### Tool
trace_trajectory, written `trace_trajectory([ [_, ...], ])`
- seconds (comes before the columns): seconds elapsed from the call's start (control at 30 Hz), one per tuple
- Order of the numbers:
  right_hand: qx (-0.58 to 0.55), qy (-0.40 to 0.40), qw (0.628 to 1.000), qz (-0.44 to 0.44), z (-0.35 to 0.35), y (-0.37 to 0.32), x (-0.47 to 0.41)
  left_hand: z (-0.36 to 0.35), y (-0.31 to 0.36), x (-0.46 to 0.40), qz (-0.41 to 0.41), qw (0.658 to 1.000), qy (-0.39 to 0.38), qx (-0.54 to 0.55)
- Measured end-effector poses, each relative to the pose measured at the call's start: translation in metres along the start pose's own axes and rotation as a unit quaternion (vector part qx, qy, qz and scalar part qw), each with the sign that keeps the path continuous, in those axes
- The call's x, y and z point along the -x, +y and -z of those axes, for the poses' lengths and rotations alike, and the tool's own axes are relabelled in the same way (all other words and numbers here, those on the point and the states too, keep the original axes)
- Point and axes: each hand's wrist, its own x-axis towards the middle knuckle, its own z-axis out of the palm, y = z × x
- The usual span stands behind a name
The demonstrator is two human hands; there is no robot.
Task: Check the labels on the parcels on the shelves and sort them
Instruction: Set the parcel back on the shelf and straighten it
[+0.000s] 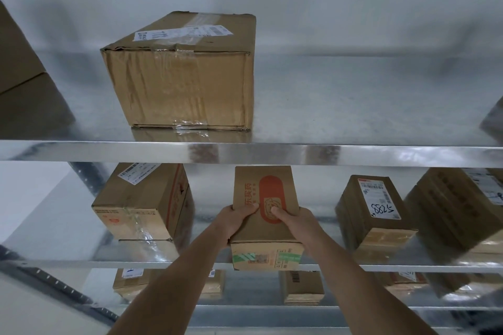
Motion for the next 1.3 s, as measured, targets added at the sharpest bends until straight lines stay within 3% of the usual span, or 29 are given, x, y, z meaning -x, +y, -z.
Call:
trace_trajectory([
  [0.23,0.018,0.016,1.000,0.005,-0.002,0.005,0.001,-0.005,-0.001,0.009,-0.021,1.000,0.013,-0.005],
  [0.53,0.018,0.008,0.999,0.038,-0.001,-0.008,0.016,-0.008,0.011,0.020,-0.076,0.992,0.048,-0.087],
  [0.77,-0.049,0.036,0.998,0.009,0.022,-0.039,0.016,-0.002,0.038,0.039,-0.117,0.991,0.049,0.051],
  [0.9,-0.134,0.064,0.989,-0.014,0.038,-0.047,0.022,0.006,0.051,0.049,-0.082,0.988,0.037,0.124],
  [1.0,-0.153,0.025,0.987,-0.032,0.046,-0.037,0.025,0.011,0.047,0.051,-0.045,0.990,0.020,0.134],
  [1.13,-0.080,-0.075,0.993,-0.032,0.044,-0.029,0.031,0.003,0.039,0.058,-0.043,0.997,-0.015,0.058],
  [1.3,-0.013,-0.091,0.995,-0.042,0.042,-0.037,0.033,0.006,0.034,0.053,-0.028,0.999,-0.045,-0.011],
])
